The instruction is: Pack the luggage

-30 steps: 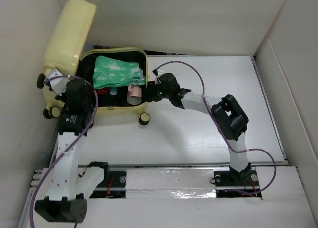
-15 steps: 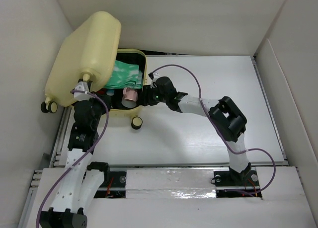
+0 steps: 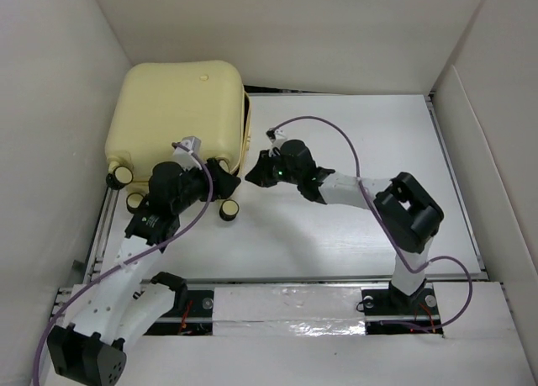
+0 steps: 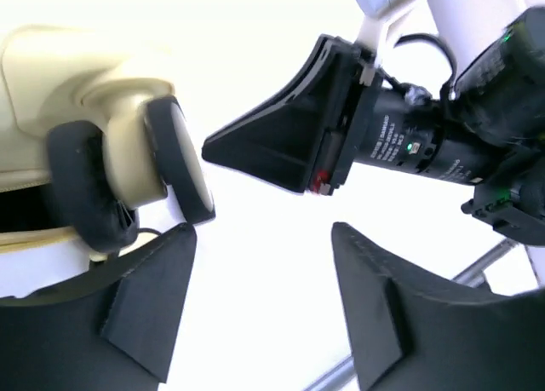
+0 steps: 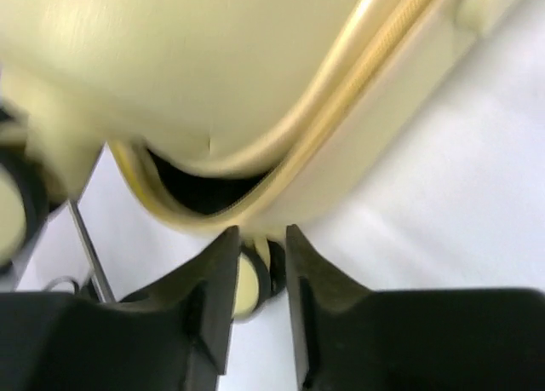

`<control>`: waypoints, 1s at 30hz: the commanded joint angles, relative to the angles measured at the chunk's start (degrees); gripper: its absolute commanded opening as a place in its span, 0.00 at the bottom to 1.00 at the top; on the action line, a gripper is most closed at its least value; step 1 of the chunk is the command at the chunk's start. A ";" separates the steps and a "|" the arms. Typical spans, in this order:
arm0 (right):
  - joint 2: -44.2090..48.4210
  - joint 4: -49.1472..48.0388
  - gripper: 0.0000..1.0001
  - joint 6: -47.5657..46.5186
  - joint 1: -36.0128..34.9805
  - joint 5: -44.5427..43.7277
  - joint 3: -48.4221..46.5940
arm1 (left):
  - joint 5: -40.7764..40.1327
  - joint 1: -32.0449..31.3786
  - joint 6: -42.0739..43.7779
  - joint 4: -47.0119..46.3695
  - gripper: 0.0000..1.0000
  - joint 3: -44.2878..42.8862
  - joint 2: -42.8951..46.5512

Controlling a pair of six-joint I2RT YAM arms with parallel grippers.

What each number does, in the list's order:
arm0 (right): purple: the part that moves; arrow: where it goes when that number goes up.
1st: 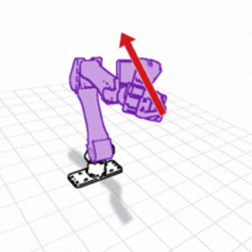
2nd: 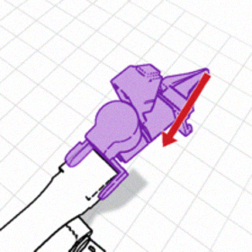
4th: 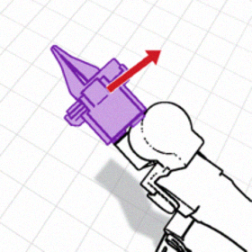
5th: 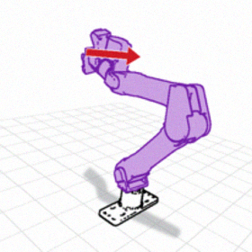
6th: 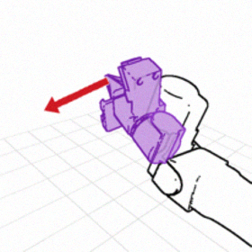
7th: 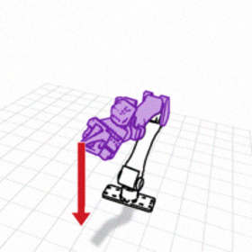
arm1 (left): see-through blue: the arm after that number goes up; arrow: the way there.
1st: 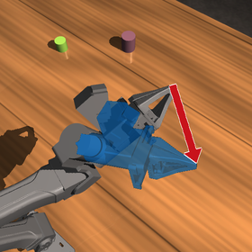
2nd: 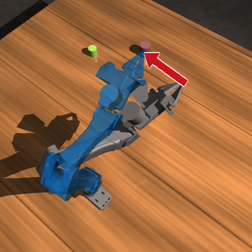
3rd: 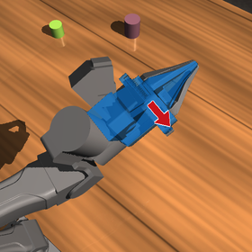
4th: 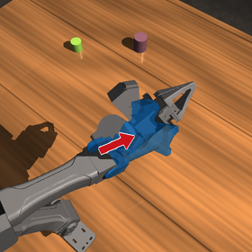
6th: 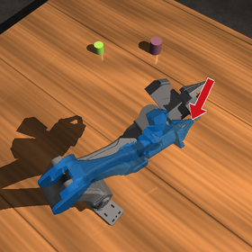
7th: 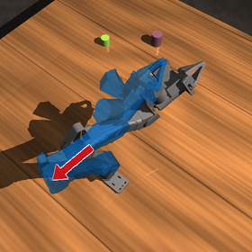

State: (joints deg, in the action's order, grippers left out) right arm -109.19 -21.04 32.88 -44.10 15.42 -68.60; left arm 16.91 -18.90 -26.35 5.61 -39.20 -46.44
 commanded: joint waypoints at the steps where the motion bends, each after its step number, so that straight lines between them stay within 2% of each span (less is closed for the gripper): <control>1: 4.59 0.74 0.04 -1.15 1.38 0.75 4.34 | 4.36 0.26 4.99 -1.92 0.64 -7.28 3.98; 2: 6.08 0.30 0.04 -1.16 1.38 0.66 6.18 | 3.41 0.26 5.08 -1.83 0.66 -8.34 4.24; 5: 9.15 -0.84 0.04 -1.16 2.00 -0.30 10.22 | -6.15 0.26 2.71 -1.48 0.68 -12.99 3.20; 6: 9.95 -1.20 0.04 -1.16 2.00 -0.65 11.28 | -14.36 0.26 0.36 -1.13 0.68 -14.05 2.76; 8: 11.62 -1.37 0.04 -1.24 2.70 -1.97 13.13 | -23.36 1.05 -2.38 0.01 0.70 -18.18 0.31; 11: 14.87 0.55 0.16 -3.17 2.70 -3.03 14.98 | -34.99 4.21 -4.50 0.72 0.75 -23.63 -4.08; 12: 15.58 1.17 0.28 -3.79 2.70 -3.29 15.07 | -36.84 5.17 -4.41 1.07 0.76 -25.03 -5.41; 13: 16.80 1.78 0.34 -4.31 2.70 -3.47 15.16 | -39.55 6.14 -3.98 1.33 0.77 -28.09 -6.99; 16: 18.30 3.37 0.54 -5.81 0.95 -4.95 14.72 | -40.20 12.37 -2.13 2.38 0.79 -33.72 -13.93; 17: 18.39 3.28 0.59 -5.90 -1.32 -5.66 14.63 | -38.98 16.48 -2.65 3.09 0.79 -34.88 -17.25; 18: 18.22 2.94 0.67 -6.08 -2.74 -6.53 14.55 | -37.14 18.52 -3.35 3.79 0.79 -35.85 -18.50; 19: 17.70 2.67 0.72 -6.51 -4.23 -8.37 14.20 | -31.73 20.02 -4.32 4.93 0.79 -36.73 -19.47; 21: 14.45 1.88 0.83 -7.22 -7.74 -9.79 12.36 | -27.56 21.70 -6.68 3.54 0.76 -35.08 -18.70; 24: 8.21 0.65 0.94 -7.66 -10.47 -9.53 8.93 | -24.20 21.71 -9.24 -4.88 0.74 -26.47 -12.12; 26: 6.19 -3.71 1.00 -6.61 -11.53 -11.19 8.74 | -27.79 21.71 -9.68 -8.24 0.74 -21.81 -7.30; 30: 1.89 -10.86 1.00 -5.02 -14.17 -12.95 8.58 | -30.97 21.71 -7.93 -9.30 0.75 -18.90 -3.75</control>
State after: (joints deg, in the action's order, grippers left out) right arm -106.02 -22.48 27.24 -57.10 6.04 -58.15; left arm -12.27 2.68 -34.22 4.36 -58.37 -53.95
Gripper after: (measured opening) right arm 0.998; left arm 0.746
